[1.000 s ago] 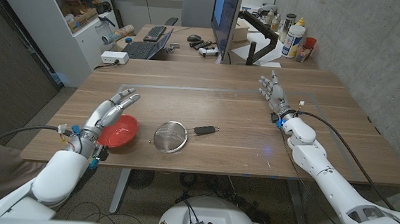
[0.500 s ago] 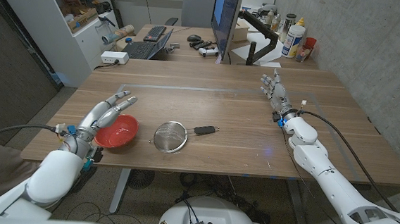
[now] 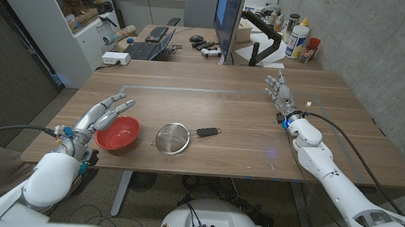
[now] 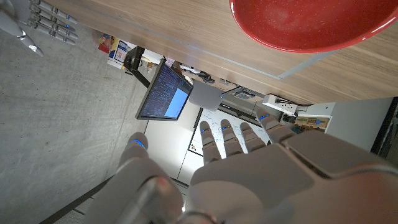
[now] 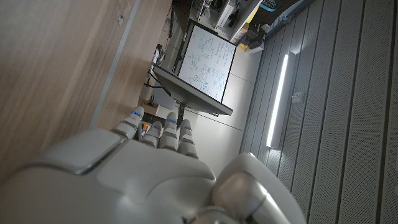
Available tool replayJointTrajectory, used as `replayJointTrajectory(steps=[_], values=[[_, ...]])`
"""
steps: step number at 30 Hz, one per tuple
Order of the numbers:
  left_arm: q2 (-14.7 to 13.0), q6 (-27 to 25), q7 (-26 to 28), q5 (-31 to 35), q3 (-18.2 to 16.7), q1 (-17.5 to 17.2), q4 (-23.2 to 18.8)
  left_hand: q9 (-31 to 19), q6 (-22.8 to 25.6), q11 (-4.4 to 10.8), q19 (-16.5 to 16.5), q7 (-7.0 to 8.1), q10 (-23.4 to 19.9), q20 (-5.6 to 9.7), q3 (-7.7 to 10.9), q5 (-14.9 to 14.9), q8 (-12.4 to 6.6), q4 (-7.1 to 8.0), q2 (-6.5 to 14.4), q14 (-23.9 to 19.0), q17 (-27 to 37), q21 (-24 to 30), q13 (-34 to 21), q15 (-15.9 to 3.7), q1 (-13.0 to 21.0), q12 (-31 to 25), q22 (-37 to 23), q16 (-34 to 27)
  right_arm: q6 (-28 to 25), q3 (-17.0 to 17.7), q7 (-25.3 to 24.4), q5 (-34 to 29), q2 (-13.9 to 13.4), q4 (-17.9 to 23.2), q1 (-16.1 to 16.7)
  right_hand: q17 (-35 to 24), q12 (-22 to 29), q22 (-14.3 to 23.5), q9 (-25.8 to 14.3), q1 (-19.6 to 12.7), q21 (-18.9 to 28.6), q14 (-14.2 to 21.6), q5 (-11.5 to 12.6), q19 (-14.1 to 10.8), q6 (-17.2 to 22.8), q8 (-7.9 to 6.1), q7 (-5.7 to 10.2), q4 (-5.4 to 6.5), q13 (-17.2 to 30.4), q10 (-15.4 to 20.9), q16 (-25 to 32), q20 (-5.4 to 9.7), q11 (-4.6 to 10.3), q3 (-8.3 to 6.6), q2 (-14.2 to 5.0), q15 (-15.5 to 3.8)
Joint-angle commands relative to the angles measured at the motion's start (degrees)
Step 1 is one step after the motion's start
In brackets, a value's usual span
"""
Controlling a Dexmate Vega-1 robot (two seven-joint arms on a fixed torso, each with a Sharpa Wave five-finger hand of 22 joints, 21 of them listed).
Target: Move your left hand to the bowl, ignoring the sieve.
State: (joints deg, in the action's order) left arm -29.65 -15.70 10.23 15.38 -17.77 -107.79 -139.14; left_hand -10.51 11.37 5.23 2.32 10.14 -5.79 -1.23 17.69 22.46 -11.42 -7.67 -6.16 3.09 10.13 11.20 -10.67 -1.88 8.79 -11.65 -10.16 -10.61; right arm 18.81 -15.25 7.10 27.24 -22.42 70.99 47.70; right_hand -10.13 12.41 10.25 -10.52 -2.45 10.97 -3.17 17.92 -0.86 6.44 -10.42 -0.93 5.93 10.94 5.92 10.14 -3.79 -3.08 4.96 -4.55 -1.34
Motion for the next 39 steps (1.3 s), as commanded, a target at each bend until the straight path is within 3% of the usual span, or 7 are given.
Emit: replayJointTrajectory(steps=[1,8,15,26,39], values=[[1.1,-5.4,-0.7,5.7,0.1,-1.3,-2.6,-0.2,0.3,0.38,0.1,-0.05,0.0,-0.33,-0.24,0.3,0.04,-0.05,-0.4,0.4,0.2,-0.1,-0.2,-2.18,0.1,0.1,0.0,0.0,-0.3,-0.3,-0.1,-0.2,0.2,-0.3,-0.3,-0.2,0.2,0.1,-0.1,-0.2,0.2,-0.3,0.0,0.2,0.2,-0.57,0.08,0.31,0.0,0.2,0.4,-0.20,0.32,-0.05,-1.22,0.02],[1.2,-7.6,-1.5,7.9,0.7,-1.5,-3.6,-0.2,0.3,0.29,0.1,-0.08,0.0,-0.29,-0.26,0.3,0.04,-0.07,-0.4,0.5,0.2,-0.1,-0.2,-2.08,0.2,0.0,0.0,-0.1,-0.5,-0.3,0.2,0.0,0.1,-0.4,-0.2,-0.2,0.3,0.1,-0.1,-0.2,0.2,-0.3,0.0,0.2,0.3,-0.58,0.09,0.30,0.0,0.3,0.4,-0.20,0.22,-0.06,-1.23,0.01],[-0.9,-13.6,-3.8,11.6,2.9,0.0,-4.6,-0.2,0.8,0.42,0.1,-0.26,-0.1,-0.31,-0.26,0.3,-0.13,-0.11,-0.4,0.5,0.2,-0.1,-0.2,-2.05,0.3,0.0,0.0,-0.1,1.1,-0.6,-0.2,-1.1,-0.1,-1.0,-0.2,-0.2,0.3,0.1,-0.1,-0.2,0.2,-0.3,0.0,0.2,0.3,-0.57,0.03,0.29,0.0,0.3,0.4,-0.16,0.31,-0.06,-1.22,0.03],[-4.5,-18.7,-6.5,13.8,5.1,2.4,-4.5,-0.2,2.4,0.44,-0.1,-0.73,-0.5,-0.53,-0.25,0.4,-0.57,-0.20,-0.2,0.9,0.2,-0.1,-0.2,-1.64,0.6,-0.1,0.0,0.0,2.3,-0.9,-1.8,-2.1,-0.6,-1.0,-0.3,-0.2,0.3,0.1,-0.1,-0.2,0.2,-0.3,0.0,0.2,0.3,-0.58,0.12,0.28,0.0,0.3,0.4,-0.15,0.19,-0.07,-1.22,0.06],[-6.3,-20.7,-6.4,16.0,6.1,1.6,-5.3,-0.3,2.5,0.43,0.0,-0.70,-0.7,-0.61,-0.22,0.4,-0.50,-0.24,-0.2,0.9,0.2,-0.1,-0.2,-1.54,0.7,-0.2,0.0,0.0,2.4,-1.5,-2.1,-2.1,-0.4,-1.7,-0.5,-0.2,0.3,0.1,-0.1,-0.3,0.2,-0.3,0.0,0.2,0.4,-0.59,0.18,0.26,0.0,0.4,0.4,-0.14,0.03,-0.08,-1.22,0.04]])
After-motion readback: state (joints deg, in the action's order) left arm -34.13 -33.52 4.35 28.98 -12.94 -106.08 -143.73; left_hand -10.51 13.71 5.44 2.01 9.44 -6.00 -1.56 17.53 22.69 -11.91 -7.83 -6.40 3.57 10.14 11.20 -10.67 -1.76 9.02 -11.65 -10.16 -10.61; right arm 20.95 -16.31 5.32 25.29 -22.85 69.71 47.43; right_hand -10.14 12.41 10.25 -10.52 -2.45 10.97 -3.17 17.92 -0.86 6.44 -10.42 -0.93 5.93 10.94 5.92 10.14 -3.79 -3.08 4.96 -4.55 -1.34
